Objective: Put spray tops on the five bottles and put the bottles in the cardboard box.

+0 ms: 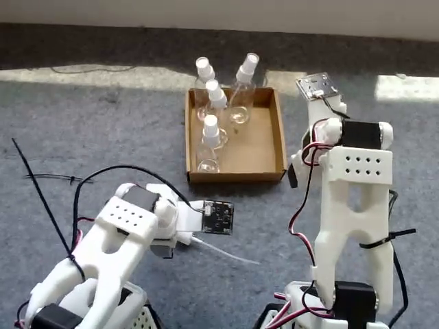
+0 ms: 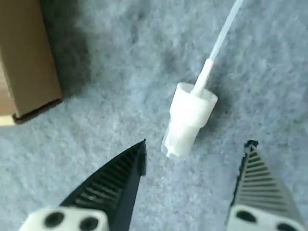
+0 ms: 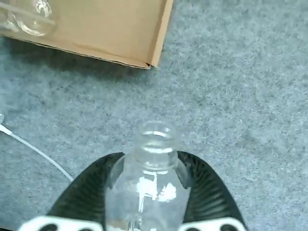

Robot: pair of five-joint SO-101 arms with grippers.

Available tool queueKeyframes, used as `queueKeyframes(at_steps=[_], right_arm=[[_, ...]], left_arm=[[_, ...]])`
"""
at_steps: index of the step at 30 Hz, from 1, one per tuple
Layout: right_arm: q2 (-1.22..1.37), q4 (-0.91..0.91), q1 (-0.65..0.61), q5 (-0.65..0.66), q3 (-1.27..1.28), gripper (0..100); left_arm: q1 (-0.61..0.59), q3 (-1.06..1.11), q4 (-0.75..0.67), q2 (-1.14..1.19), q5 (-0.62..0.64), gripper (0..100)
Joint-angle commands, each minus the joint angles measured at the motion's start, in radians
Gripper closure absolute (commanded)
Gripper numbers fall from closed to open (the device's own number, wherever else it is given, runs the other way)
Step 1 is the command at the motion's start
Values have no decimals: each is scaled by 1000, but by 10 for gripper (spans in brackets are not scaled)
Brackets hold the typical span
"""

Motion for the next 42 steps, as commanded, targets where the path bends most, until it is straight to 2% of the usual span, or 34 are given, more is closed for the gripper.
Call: queueKeyframes(at_steps=[1, 7, 12, 15, 25, 31, 33, 38, 42], right_arm=[[-38, 1, -8, -25, 28, 995], [-38, -30, -7, -23, 82, 995], [-38, -28, -10, -23, 81, 995], [-38, -28, -12, -23, 81, 995], [-38, -27, -12, -23, 82, 995], [-38, -24, -12, -23, 84, 995], [-38, -22, -12, -23, 85, 995], [-38, -21, -8, -25, 85, 995], [-38, -21, -8, -25, 85, 995]], left_arm=[[102, -10, -15, -2, 69, 705], [133, 5, -15, 1, 74, 706], [142, 7, -15, 1, 74, 762], [147, 7, -21, 1, 74, 762], [139, 130, -176, -1, 74, 768], [134, 128, -167, -5, 69, 926], [101, 122, -118, -8, 54, 928], [-79, 10, 20, -4, -146, 929], [-229, -85, 35, 1, -288, 929]])
